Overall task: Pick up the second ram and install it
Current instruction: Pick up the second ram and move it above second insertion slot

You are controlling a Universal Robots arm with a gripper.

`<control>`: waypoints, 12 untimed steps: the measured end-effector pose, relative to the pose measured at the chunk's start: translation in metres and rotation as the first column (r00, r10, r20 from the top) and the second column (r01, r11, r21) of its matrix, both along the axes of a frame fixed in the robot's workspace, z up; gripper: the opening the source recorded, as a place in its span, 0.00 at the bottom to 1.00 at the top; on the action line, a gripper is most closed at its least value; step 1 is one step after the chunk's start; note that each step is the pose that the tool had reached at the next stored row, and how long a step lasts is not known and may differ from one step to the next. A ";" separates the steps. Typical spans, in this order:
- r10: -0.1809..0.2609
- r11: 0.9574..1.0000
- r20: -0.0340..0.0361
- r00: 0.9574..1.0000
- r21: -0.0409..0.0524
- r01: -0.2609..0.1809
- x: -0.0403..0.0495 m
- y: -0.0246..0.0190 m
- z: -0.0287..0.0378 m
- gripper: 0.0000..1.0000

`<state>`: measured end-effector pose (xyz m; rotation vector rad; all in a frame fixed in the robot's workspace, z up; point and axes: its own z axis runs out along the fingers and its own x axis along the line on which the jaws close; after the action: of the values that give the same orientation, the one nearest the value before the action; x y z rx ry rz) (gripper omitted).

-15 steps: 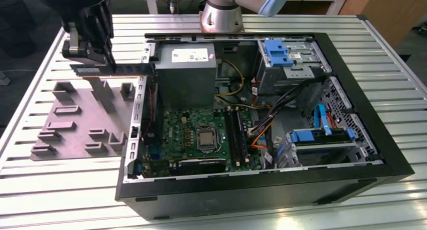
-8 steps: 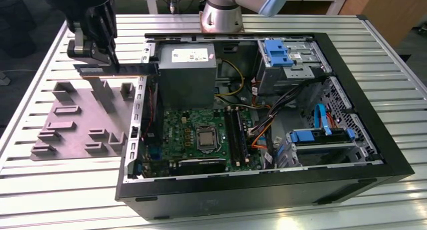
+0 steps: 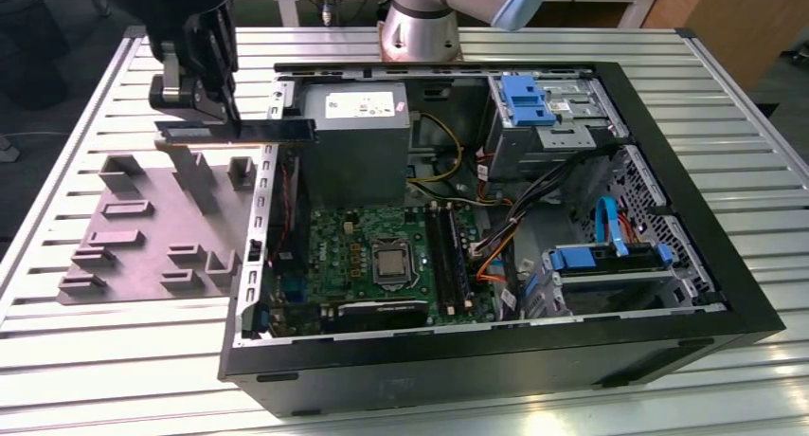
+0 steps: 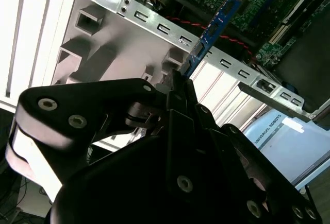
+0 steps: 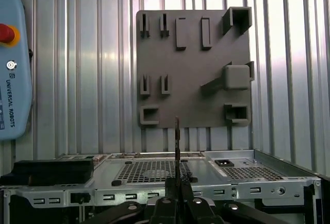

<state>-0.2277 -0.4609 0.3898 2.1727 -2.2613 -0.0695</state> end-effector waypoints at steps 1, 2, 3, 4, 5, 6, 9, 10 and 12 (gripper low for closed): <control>0.000 1.000 0.000 1.000 0.000 0.000 0.0012 0.0000 0.0000 0.14; 0.000 1.000 0.000 1.000 0.000 0.000 0.0024 0.0000 0.0000 0.14; 0.000 1.000 0.000 1.000 0.000 0.000 0.0036 0.0000 0.0000 0.14; 0.000 1.000 0.000 1.000 0.000 0.000 0.0046 0.0000 0.0000 0.14; 0.000 1.000 0.000 1.000 0.000 0.000 0.0058 0.0000 0.0000 0.14; 0.000 1.000 0.000 1.000 0.000 0.000 0.0069 0.0000 0.0000 0.14; 0.000 1.000 0.000 1.000 0.000 0.000 0.0103 0.0000 0.0000 0.14; 0.000 1.000 0.000 1.000 0.000 0.000 0.0113 0.0000 0.0000 0.14; 0.000 1.000 0.000 1.000 0.000 0.000 0.0134 0.0000 0.0000 0.14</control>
<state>-0.2142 -0.4609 0.3897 2.1726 -2.2614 -0.0695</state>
